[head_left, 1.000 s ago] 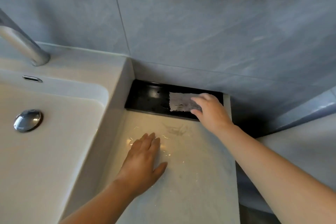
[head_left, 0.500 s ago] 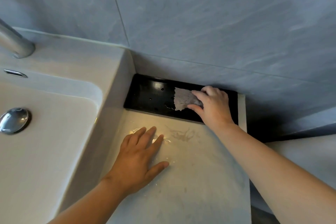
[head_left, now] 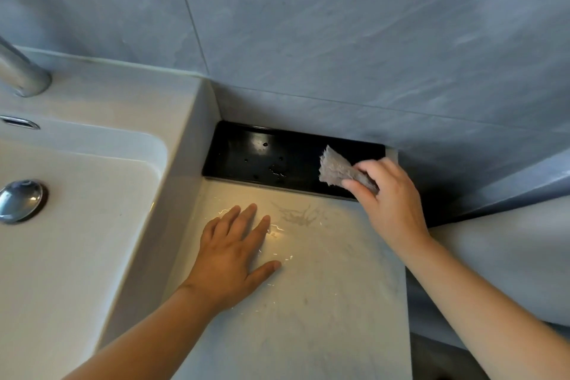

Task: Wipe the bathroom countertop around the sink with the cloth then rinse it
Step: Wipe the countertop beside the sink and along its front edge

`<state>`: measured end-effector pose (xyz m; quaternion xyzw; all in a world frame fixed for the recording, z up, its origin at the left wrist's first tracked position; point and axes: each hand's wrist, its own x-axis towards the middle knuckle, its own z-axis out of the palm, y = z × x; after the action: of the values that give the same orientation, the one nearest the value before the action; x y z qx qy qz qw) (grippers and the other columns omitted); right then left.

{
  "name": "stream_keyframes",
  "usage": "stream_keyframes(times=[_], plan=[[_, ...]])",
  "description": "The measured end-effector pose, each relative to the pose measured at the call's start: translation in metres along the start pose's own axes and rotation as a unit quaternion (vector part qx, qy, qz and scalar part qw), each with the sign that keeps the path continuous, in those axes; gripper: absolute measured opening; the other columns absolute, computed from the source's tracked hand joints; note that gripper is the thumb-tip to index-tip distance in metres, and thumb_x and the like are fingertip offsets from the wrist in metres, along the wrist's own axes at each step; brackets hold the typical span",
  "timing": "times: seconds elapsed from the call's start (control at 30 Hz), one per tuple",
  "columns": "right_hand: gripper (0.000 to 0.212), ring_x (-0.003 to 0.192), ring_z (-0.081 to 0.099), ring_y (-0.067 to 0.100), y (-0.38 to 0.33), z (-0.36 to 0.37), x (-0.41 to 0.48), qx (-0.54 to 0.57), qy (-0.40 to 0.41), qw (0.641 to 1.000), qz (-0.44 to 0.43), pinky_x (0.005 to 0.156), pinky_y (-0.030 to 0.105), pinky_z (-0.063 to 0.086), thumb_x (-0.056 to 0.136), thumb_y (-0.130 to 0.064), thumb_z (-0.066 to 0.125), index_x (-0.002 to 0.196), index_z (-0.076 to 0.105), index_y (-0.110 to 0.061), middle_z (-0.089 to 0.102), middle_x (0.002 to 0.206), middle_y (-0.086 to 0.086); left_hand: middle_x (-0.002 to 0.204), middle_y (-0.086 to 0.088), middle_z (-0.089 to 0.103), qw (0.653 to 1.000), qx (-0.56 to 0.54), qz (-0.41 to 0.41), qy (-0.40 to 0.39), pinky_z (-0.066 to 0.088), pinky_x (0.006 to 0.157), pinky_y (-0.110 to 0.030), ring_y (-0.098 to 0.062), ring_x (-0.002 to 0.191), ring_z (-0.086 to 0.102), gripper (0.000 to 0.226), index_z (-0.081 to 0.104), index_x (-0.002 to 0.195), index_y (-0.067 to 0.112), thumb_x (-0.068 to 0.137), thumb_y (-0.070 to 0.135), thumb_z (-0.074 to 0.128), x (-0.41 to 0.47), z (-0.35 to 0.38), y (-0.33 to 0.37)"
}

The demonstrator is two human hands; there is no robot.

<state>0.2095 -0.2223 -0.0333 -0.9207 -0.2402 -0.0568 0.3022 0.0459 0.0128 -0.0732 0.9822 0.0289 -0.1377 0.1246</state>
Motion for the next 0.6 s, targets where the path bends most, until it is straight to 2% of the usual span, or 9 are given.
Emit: stream_keyframes(times=[0.2, 0.33, 0.43, 0.6], plan=[[0.023, 0.080, 0.052, 0.011, 0.029, -0.006, -0.060, -0.006, -0.023, 0.998, 0.056, 0.070, 0.042, 0.049, 0.084, -0.039, 0.062, 0.100, 0.065, -0.023, 0.054, 0.088, -0.010, 0.159, 0.004, 0.002, 1.000, 0.004, -0.011, -0.012, 0.005, 0.116, -0.043, -0.024, 0.145, 0.000, 0.083, 0.012, 0.148, 0.038, 0.077, 0.081, 0.011, 0.002, -0.006, 0.004], [0.023, 0.085, 0.053, 0.012, 0.036, 0.005, -0.065, -0.028, -0.013, 0.998, 0.055, 0.080, 0.035, 0.044, 0.081, -0.027, 0.071, 0.103, 0.070, -0.021, 0.056, 0.092, -0.007, 0.158, 0.004, 0.007, 1.000, -0.002, -0.018, -0.018, 0.011, 0.117, -0.042, -0.023, 0.144, 0.006, 0.091, 0.014, 0.147, 0.036, 0.070, 0.084, 0.003, 0.005, -0.015, 0.009], [0.023, 0.088, 0.051, 0.013, 0.035, 0.017, -0.062, -0.030, 0.027, 0.997, 0.062, 0.083, 0.029, 0.035, 0.080, -0.019, 0.073, 0.103, 0.072, -0.017, 0.056, 0.093, -0.004, 0.159, 0.005, 0.006, 1.000, -0.014, -0.007, 0.002, 0.008, 0.119, -0.042, -0.020, 0.145, 0.001, 0.085, 0.013, 0.148, 0.033, 0.076, 0.078, 0.007, -0.004, -0.019, 0.013], [0.023, 0.086, 0.051, 0.015, 0.031, 0.026, -0.067, -0.002, 0.049, 0.996, 0.077, 0.081, 0.032, 0.041, 0.081, -0.017, 0.072, 0.104, 0.072, -0.013, 0.057, 0.090, -0.002, 0.158, 0.007, 0.012, 0.999, -0.037, -0.027, 0.011, 0.012, 0.118, -0.039, -0.018, 0.144, 0.007, 0.080, 0.015, 0.149, 0.033, 0.080, 0.074, 0.009, -0.040, -0.007, 0.025]])
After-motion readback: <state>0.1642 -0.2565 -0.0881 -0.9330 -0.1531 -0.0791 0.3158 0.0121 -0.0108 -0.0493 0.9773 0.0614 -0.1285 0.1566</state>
